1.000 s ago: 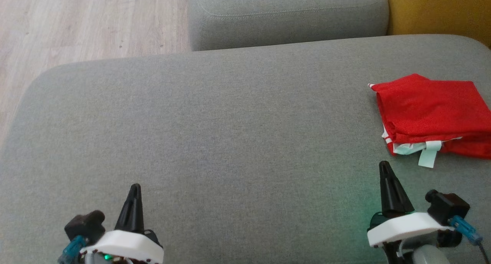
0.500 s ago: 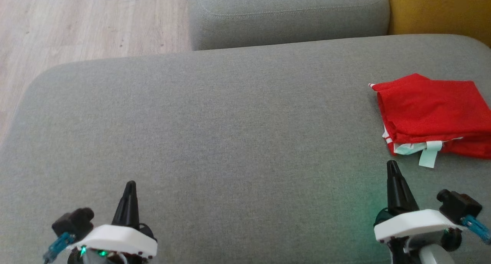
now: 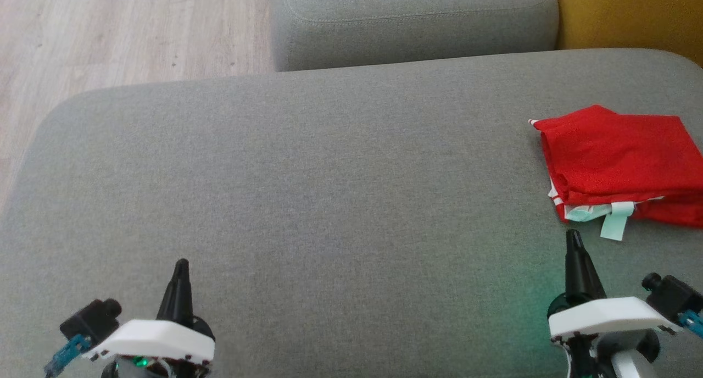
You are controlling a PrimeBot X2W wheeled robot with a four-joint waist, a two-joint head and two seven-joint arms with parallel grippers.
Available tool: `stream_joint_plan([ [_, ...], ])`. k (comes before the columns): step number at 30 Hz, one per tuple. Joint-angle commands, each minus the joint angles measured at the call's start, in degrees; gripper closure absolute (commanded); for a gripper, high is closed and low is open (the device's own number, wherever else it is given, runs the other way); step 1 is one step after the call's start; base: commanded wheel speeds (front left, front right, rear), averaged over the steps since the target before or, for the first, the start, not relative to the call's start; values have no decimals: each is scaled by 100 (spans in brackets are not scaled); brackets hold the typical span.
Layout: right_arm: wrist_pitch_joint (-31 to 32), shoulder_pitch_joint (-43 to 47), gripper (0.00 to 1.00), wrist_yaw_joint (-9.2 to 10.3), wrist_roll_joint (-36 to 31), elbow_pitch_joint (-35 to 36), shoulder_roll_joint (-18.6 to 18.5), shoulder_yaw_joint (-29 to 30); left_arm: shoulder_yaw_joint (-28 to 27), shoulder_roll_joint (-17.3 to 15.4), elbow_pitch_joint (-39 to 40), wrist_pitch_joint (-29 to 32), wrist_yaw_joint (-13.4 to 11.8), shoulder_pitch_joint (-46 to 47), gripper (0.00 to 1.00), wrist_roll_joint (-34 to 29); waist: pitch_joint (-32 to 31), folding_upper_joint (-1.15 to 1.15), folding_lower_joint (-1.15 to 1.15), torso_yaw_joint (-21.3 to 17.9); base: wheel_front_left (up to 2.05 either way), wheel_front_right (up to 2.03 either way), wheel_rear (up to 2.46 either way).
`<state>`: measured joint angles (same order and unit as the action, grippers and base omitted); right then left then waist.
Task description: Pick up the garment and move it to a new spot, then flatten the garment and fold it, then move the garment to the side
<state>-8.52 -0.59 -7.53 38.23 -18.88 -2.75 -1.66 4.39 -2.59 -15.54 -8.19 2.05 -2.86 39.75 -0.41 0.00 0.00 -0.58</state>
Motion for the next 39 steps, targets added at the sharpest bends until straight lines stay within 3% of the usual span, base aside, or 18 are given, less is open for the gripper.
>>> stream_joint_plan([
  [1,42,-313,100,1,232,223,-71,6,-159,-13,172,49,39,369,100,207,2,0,0,2,0,0,0],
  [39,635,-416,100,3,2550,342,-89,303,-569,-20,162,673,261,605,100,2419,27,0,0,26,0,0,0],
])
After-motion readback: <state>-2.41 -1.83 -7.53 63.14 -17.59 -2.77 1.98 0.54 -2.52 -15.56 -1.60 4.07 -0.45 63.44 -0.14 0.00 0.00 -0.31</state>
